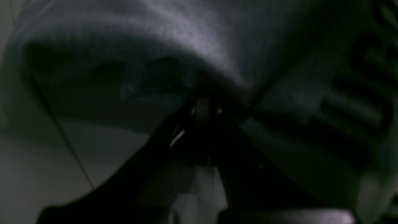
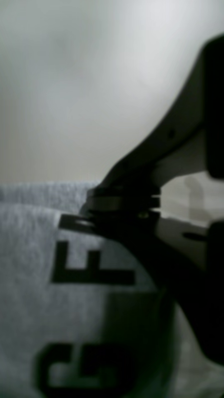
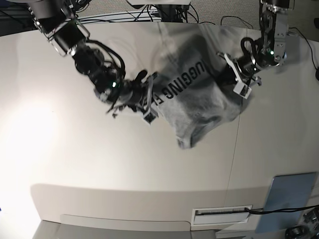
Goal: Fold the T-shirt properly
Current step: 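Press the bundle sides with both grippers to tidy the fold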
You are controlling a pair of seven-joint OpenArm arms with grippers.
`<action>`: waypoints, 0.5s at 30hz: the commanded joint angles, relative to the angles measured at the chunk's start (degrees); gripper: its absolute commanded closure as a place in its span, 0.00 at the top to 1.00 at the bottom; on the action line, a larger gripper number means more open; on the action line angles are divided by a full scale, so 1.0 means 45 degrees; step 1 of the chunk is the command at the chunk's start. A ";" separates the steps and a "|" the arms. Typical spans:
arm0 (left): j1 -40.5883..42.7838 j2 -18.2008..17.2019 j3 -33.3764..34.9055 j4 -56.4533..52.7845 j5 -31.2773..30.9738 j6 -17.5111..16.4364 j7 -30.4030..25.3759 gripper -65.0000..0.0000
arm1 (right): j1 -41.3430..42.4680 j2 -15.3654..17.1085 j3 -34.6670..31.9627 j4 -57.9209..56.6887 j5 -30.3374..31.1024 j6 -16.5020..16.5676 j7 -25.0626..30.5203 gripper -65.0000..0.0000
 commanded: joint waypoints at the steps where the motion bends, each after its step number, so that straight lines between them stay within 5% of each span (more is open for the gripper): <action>1: -0.0253 0.0053 0.0073 -0.0296 0.1005 0.0539 0.0996 0.00 | -0.0151 0.0049 0.0068 0.0549 -0.0180 -0.0126 0.0136 0.00; 6: -0.1705 0.0967 0.0340 -0.1127 0.1496 0.0680 0.0996 0.00 | -0.1836 0.0049 0.0068 0.2001 -0.1647 -0.1039 0.0136 0.00; 9: -0.2220 0.1001 0.0330 -0.1180 0.1365 0.1457 0.1010 0.00 | -0.2594 0.0272 0.0087 0.2798 -0.2977 -0.2142 0.0146 0.00; 15: -0.2142 0.0369 0.0325 -0.0223 0.0199 0.1676 0.1258 0.00 | -0.3691 0.1875 0.0335 0.4940 -0.5255 -0.4605 0.0073 0.00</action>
